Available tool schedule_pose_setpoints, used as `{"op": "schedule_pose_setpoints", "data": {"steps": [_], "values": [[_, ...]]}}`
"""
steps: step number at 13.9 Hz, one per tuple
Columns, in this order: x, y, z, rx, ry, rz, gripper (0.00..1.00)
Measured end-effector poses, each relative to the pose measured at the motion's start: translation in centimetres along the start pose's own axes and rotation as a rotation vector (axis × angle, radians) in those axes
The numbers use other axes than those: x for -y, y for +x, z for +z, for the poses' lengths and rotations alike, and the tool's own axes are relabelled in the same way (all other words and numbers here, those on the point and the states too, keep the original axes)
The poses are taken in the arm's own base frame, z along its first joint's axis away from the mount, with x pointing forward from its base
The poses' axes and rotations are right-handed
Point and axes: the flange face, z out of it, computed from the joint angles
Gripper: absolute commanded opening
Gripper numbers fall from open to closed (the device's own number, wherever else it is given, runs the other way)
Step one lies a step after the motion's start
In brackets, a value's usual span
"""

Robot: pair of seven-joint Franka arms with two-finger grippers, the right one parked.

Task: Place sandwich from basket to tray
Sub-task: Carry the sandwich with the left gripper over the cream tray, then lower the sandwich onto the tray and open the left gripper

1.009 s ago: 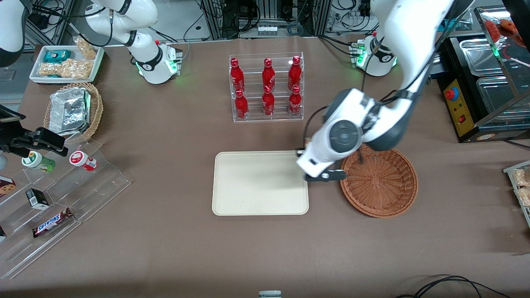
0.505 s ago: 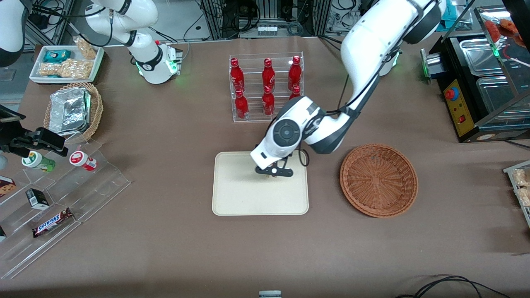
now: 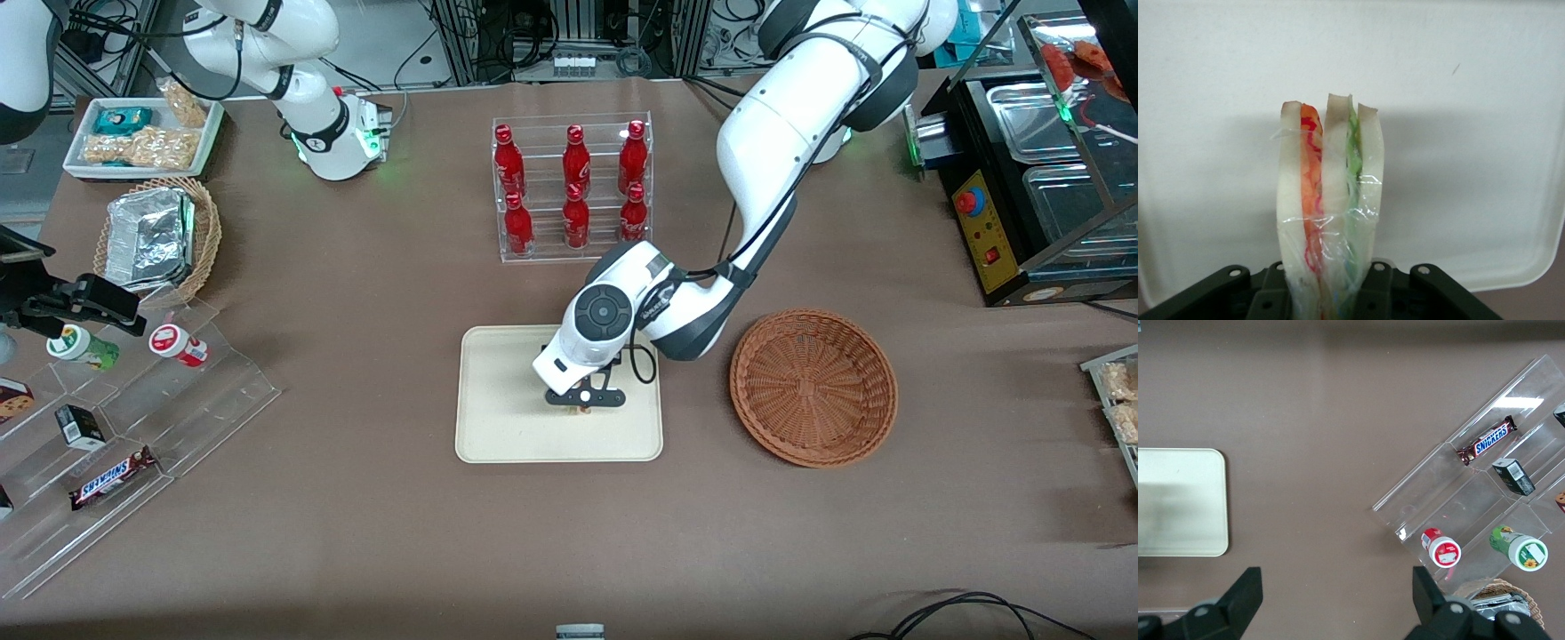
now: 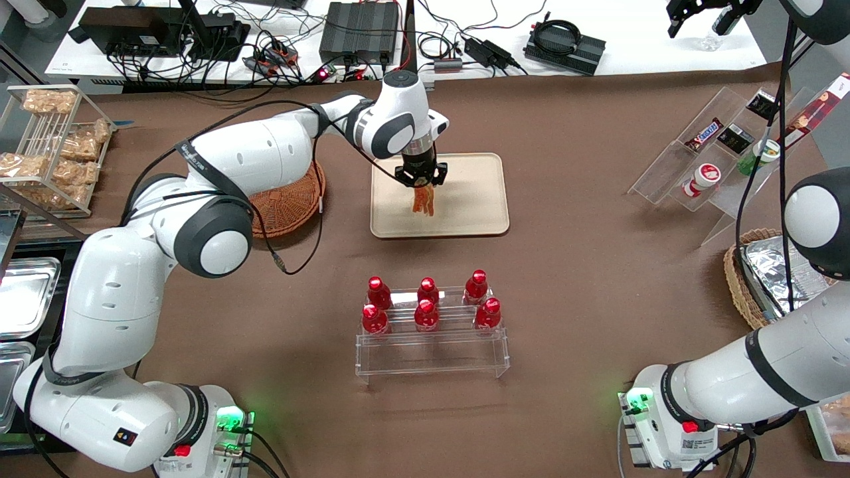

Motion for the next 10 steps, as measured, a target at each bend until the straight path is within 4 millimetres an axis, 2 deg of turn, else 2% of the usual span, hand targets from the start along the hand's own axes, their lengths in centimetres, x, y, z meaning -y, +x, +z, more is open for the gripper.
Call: {"op": "schedule_pose_setpoints", "data": {"steps": [3,4,5,7,8,10], "values": [[-1.4,-0.5,2.3,-0.03,0.007,-0.02,0.31],[-1.6,-0.6,2.8,-0.03,0.01,-0.02,0.42],[-1.7,-0.7,3.2,-0.03,0.009,-0.021,0.63],[-1.9,-0.4,3.1,-0.043,-0.006,-0.052,0.96],[-2.0,-0.2,2.9,-0.05,-0.014,-0.08,1.0],[-2.2,0.0,2.2,-0.062,-0.025,-0.131,1.0]]}}
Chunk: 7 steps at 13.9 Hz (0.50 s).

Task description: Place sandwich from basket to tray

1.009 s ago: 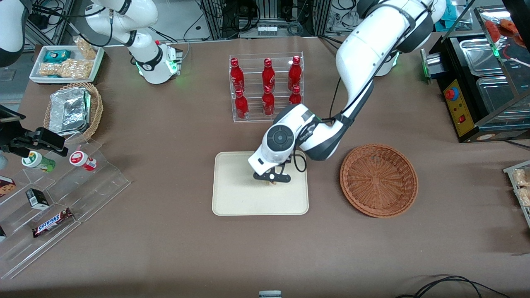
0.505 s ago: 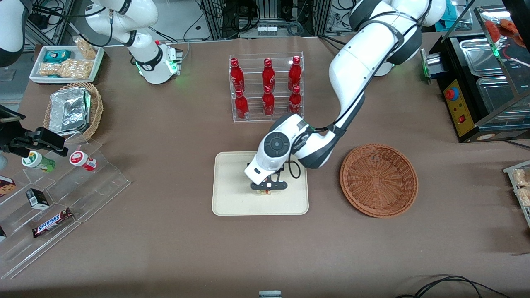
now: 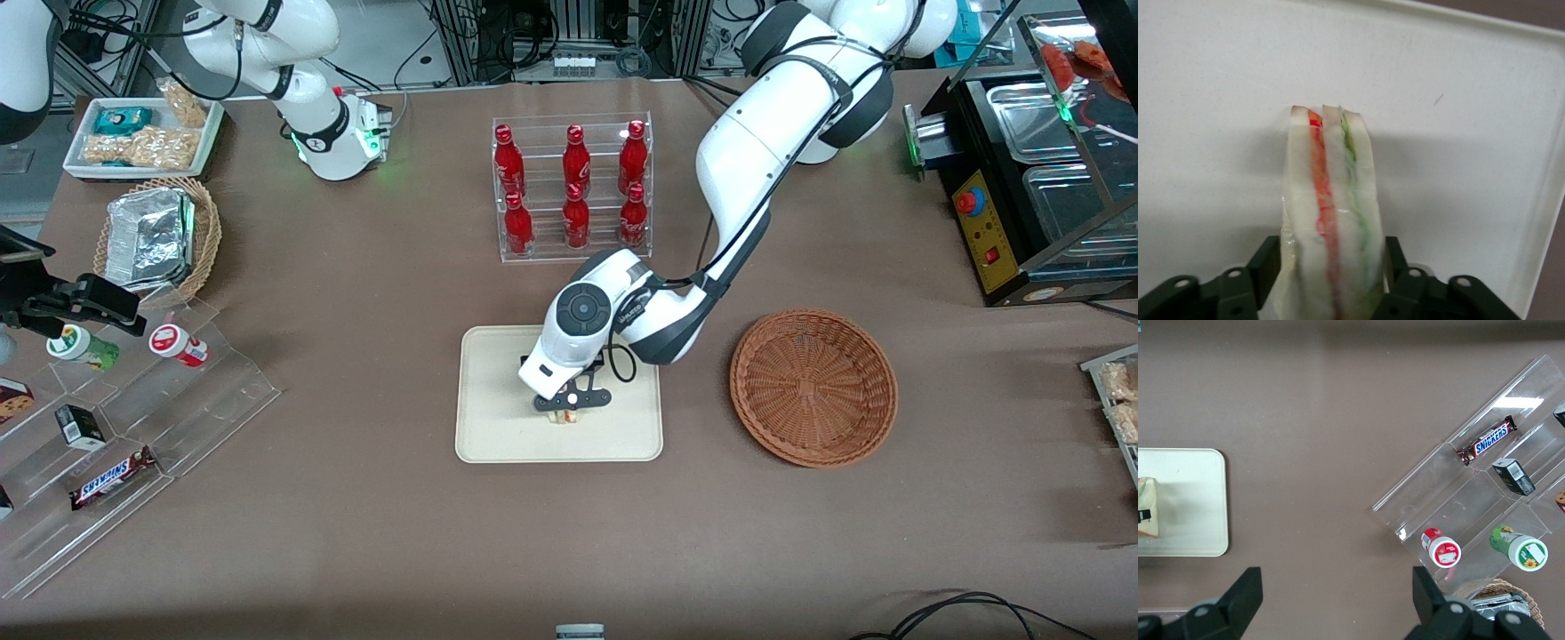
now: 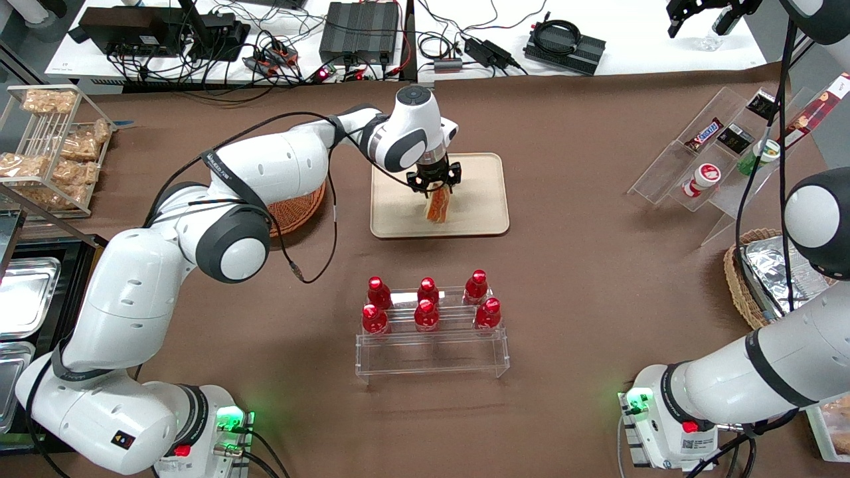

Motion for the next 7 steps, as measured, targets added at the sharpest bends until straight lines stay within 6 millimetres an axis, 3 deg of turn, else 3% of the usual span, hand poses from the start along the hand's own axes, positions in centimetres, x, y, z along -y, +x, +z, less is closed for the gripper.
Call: {"op": "schedule_pose_setpoints", "data": {"steps": [2,4,5,7], "values": [[-0.5,0.5,-2.1,-0.02,-0.015,-0.027,1.0],[-0.3,1.0,-7.2,-0.02,0.024,-0.052,1.0],[0.6,1.7,-11.5,-0.025,0.052,-0.075,1.0],[4.9,3.7,-21.9,-0.025,0.091,-0.14,1.0]]}}
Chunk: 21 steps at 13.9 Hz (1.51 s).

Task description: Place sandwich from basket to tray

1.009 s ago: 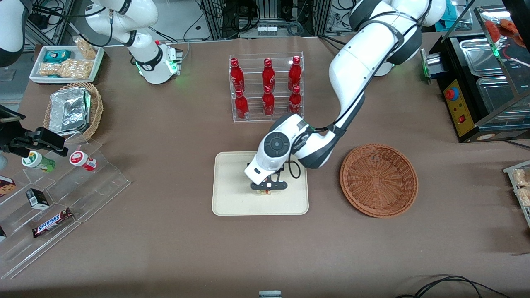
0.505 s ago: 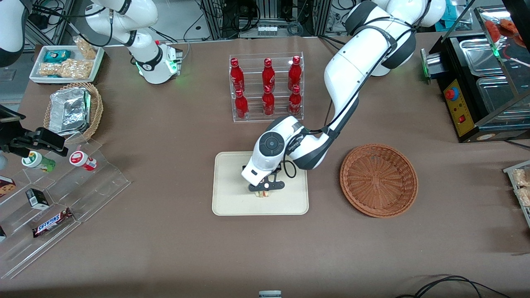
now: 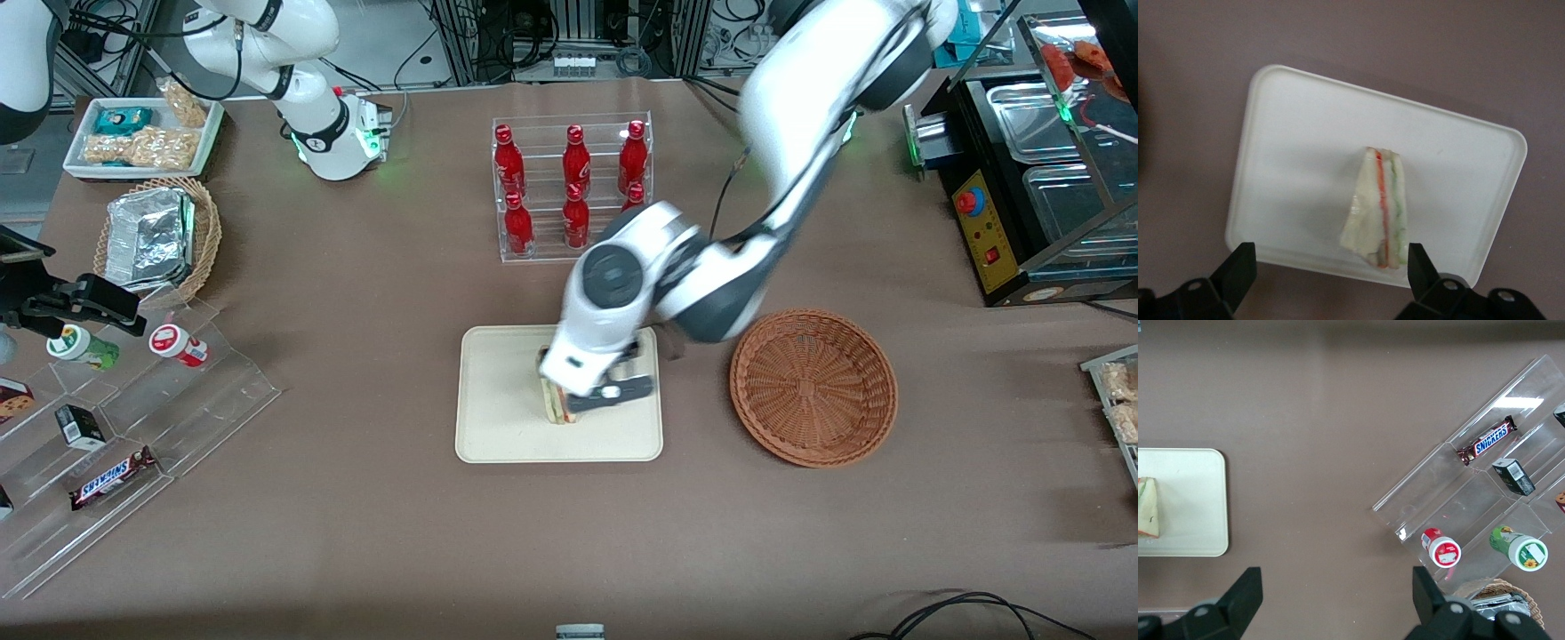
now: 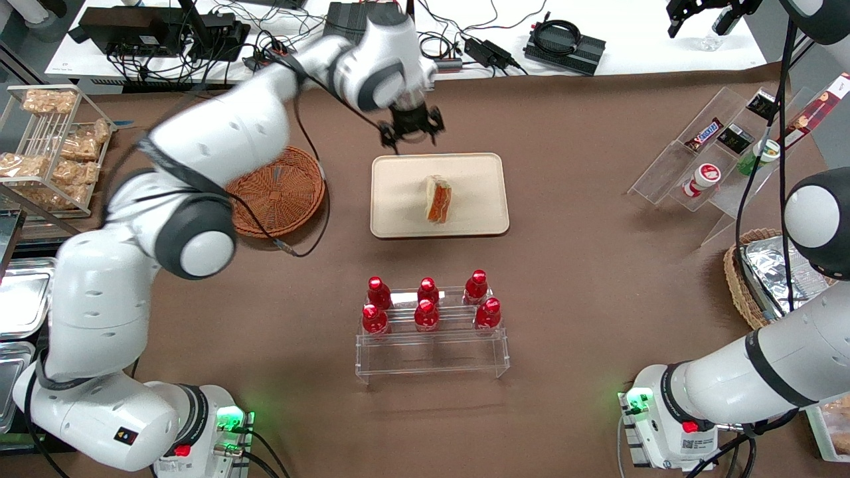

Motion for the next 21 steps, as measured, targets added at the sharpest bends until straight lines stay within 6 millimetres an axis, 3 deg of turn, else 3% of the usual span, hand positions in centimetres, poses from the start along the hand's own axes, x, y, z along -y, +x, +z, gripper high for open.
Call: {"op": "schedule_pose_setpoints", "data": {"steps": [2,4,7,10,12,14,17,21], "values": [[6.2,1.5,-8.0,0.016,0.05,-0.013,1.0],[13.7,3.3,-13.4,0.052,0.095,0.003,1.0],[24.8,5.8,-18.0,0.137,0.145,0.071,1.0],[32.6,6.9,-21.2,0.175,0.164,0.147,1.0],[35.1,6.6,-23.0,0.166,0.194,0.187,1.0],[35.0,4.9,-24.3,0.14,0.213,0.201,1.0],[34.4,1.8,-24.7,0.076,0.212,0.217,1.0],[37.5,0.2,-25.7,0.105,0.16,0.252,1.0]]}}
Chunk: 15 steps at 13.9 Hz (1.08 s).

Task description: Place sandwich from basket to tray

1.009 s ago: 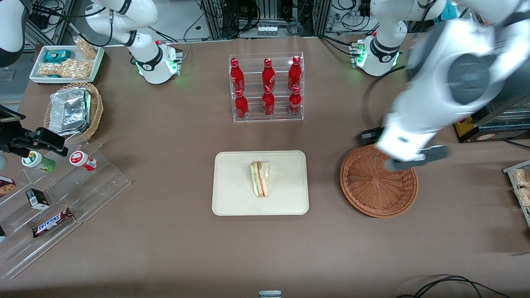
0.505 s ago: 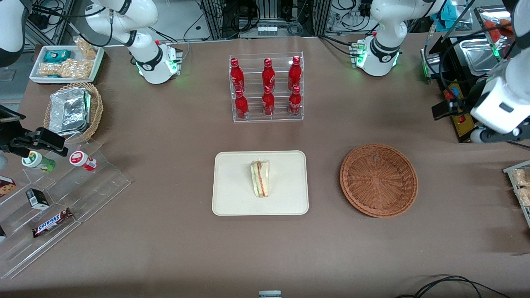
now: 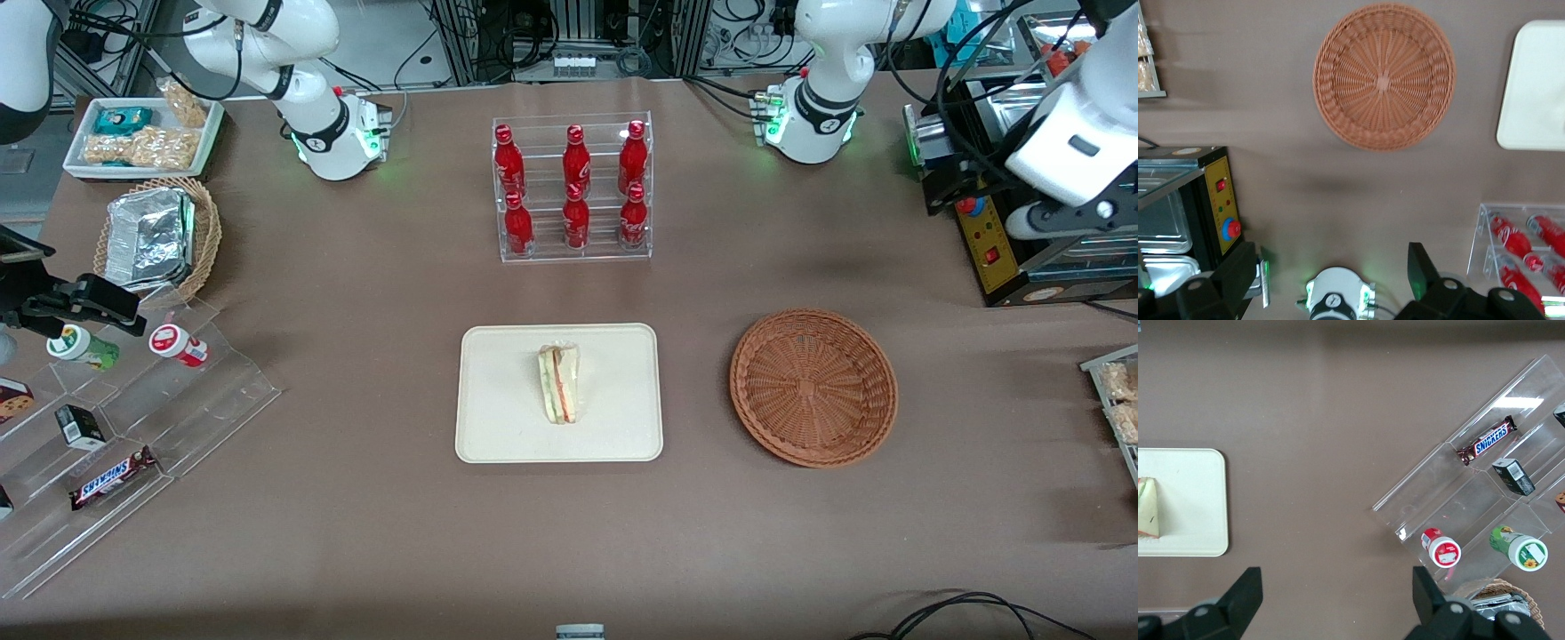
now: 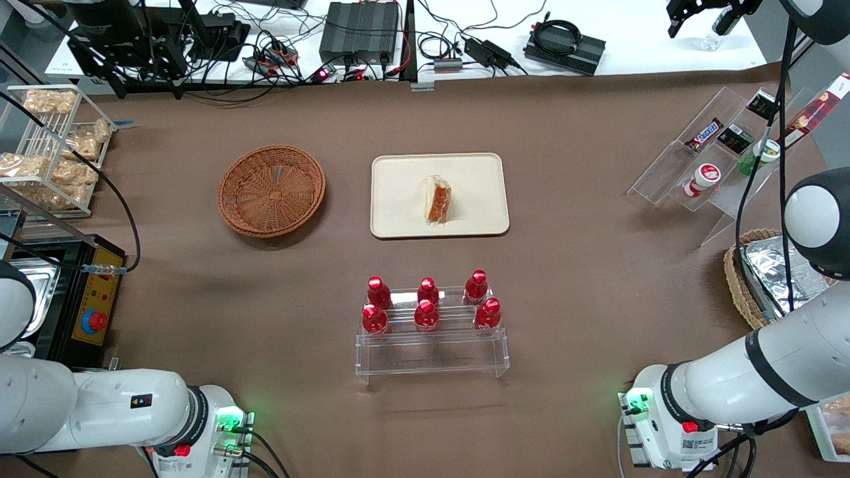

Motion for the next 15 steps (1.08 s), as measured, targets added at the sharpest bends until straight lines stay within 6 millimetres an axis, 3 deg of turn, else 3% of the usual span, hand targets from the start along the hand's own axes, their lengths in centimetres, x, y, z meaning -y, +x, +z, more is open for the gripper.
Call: {"op": "schedule_pose_setpoints", "data": {"steps": [3,15], "values": [[-0.3,-1.4,-0.3,0.034,0.003,0.009,1.0],[0.6,-0.8,0.5,0.038,0.013,-0.007,1.0]]}}
